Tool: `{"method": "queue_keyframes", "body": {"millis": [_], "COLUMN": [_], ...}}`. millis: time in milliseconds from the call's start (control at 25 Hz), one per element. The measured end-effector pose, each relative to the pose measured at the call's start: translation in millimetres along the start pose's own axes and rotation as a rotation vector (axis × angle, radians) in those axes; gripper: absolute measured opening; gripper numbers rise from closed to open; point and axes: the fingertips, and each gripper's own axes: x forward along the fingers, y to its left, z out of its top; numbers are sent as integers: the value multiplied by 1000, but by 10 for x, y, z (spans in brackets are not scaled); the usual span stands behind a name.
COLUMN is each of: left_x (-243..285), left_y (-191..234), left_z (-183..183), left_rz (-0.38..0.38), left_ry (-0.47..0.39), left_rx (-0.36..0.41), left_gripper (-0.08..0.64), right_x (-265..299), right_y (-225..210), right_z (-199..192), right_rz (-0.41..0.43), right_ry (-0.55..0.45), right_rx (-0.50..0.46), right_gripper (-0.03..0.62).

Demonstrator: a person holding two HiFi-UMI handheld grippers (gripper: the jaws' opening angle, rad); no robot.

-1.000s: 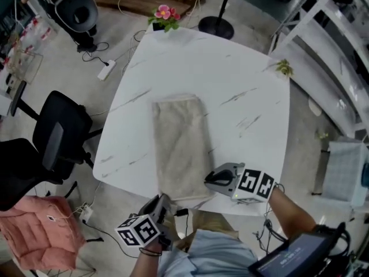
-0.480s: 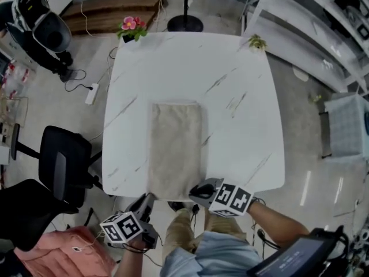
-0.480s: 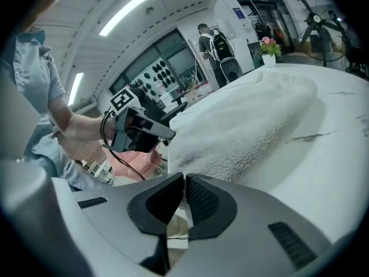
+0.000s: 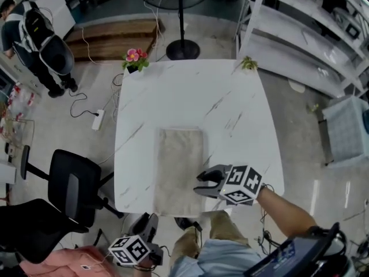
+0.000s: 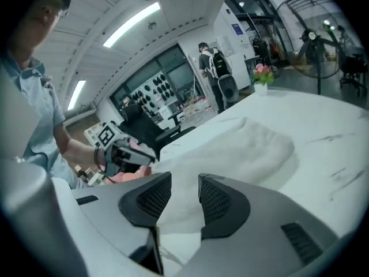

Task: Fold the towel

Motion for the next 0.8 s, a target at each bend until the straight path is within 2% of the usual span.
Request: {"method": "queue_keyframes", "body": {"millis": [120,200,280,400,480,560,600,640,720,800], "left_x": [-175,-234,-290,-293,-197,-88,-25,51,269,577], "left_y": [-101,-151,-204,-279,-320,-452,-581,-741,-1049,-1213], "left_z": [139,222,261,304,348,388,410,432,475,524], "left_rz": [31,53,73,90,104,87,53,6,-90,-156], "left_ry": [-68,-114,-149,-186,-199,-203,-203,-201,-190,-173], "left_rx": [-49,-79,-102,-130,-144,-163,-177,-192,-218,-255], "left_gripper": [146,144,144,144,144,143,137,122,106,103], "right_x": [-253,-328,-328,-179,-43,54,85,107,138,148], "right_y": [-674,-1171,-1553,-1785,-1861,-1930,-1973,-2023,-2101,-2110], "right_z": [358,435,360,229,298,433,477,490,456,429], "right_rz": [-86,-120,-140,-95,-24,40,55,56,48,71], "right_ry": [-36,-41,-28,12,7,-14,-13,0,45,81], "right_rx": [41,156,304,461,519,580,605,620,616,595], "right_gripper": [221,270,290,325,339,339,330,293,150,112]}}
